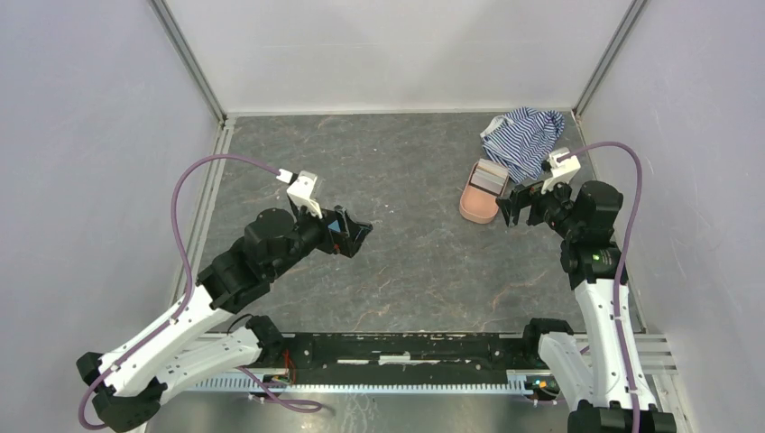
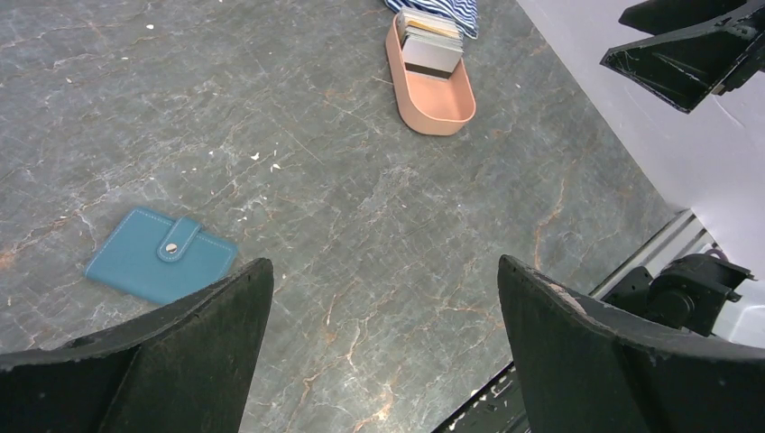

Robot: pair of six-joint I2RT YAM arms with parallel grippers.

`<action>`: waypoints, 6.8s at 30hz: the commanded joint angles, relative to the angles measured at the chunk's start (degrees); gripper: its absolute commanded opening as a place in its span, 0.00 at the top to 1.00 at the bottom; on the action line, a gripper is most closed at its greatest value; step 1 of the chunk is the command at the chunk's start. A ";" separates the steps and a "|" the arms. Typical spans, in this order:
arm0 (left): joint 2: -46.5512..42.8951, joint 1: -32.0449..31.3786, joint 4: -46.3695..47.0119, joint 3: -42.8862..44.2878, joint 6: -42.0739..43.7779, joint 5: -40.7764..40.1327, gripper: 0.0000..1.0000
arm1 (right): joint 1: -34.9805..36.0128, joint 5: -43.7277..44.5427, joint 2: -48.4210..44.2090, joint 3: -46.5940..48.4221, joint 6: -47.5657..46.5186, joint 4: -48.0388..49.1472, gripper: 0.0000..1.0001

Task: Put the credit cards into the card holder
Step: Pick up the card holder from the center of the board, then open the card holder.

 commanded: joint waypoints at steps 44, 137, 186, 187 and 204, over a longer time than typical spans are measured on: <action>5.12 38.45 22.16 -28.11 -25.62 21.06 0.19 | 2.79 -27.97 3.69 -10.57 -20.39 7.96 0.02; 33.93 -15.77 32.87 -9.02 -46.51 -22.61 0.98 | 28.39 -13.59 17.67 -0.26 -17.09 4.16 0.31; 31.60 -19.52 35.09 -10.05 -48.86 -22.27 0.98 | 31.62 4.10 21.41 -1.55 -13.56 8.27 1.00; 31.51 -19.52 35.07 -10.27 -49.05 -22.47 0.98 | 31.31 3.90 21.18 -1.79 -13.37 8.50 1.00; 32.18 -19.55 32.25 -9.62 -50.54 -24.23 0.98 | 30.34 -14.87 19.35 -3.32 -13.74 9.16 0.50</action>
